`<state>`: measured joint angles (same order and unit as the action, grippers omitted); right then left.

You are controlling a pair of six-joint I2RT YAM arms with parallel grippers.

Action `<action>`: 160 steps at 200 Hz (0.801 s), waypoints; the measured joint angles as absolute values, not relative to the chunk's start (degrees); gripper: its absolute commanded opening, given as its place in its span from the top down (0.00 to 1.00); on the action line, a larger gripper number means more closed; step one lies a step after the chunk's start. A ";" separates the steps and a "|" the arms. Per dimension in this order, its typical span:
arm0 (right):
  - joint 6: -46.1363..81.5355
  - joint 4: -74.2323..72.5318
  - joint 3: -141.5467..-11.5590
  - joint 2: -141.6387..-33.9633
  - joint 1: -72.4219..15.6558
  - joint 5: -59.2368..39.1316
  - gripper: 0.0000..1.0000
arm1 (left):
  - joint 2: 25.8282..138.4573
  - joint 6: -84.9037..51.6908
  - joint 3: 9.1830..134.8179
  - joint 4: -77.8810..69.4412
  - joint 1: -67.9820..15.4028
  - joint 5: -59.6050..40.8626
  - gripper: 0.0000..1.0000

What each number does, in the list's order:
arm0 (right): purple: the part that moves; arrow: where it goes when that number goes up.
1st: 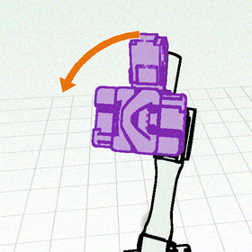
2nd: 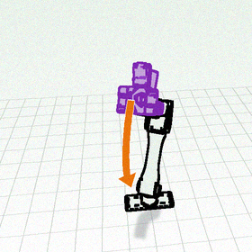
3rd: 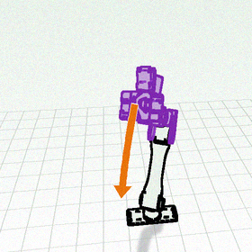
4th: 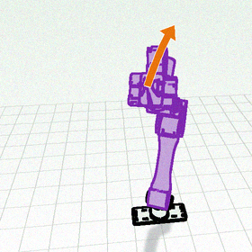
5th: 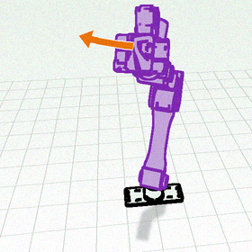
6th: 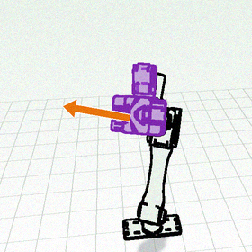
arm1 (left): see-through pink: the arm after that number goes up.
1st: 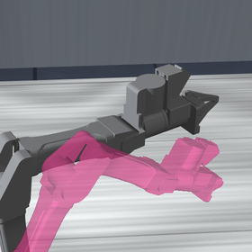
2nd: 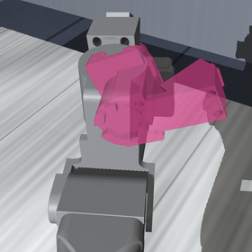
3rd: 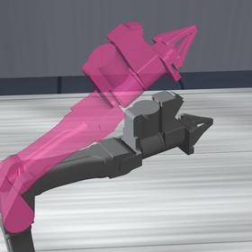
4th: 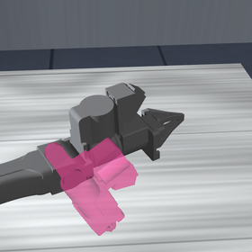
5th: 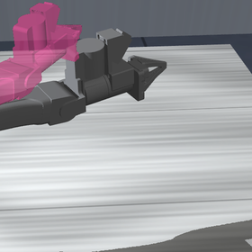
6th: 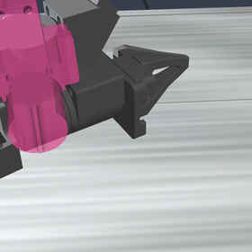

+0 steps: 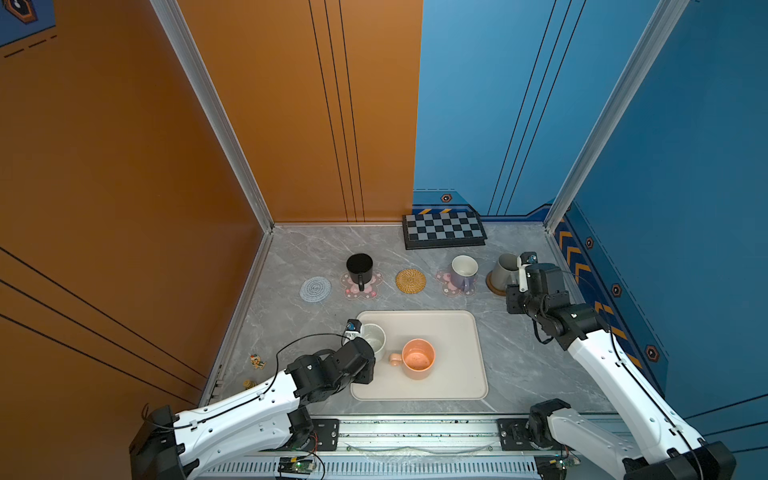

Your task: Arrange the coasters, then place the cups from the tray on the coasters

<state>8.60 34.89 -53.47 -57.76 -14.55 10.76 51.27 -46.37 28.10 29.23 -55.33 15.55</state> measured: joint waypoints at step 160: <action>8.86 34.28 -53.47 -58.54 -14.17 9.02 0.56 | 52.86 -46.57 28.29 29.12 -53.41 14.87 1.00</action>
<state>8.86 34.28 -53.47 -58.54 -14.17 9.02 52.86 -46.57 28.29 29.12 -53.41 14.87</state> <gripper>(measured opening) 0.439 0.198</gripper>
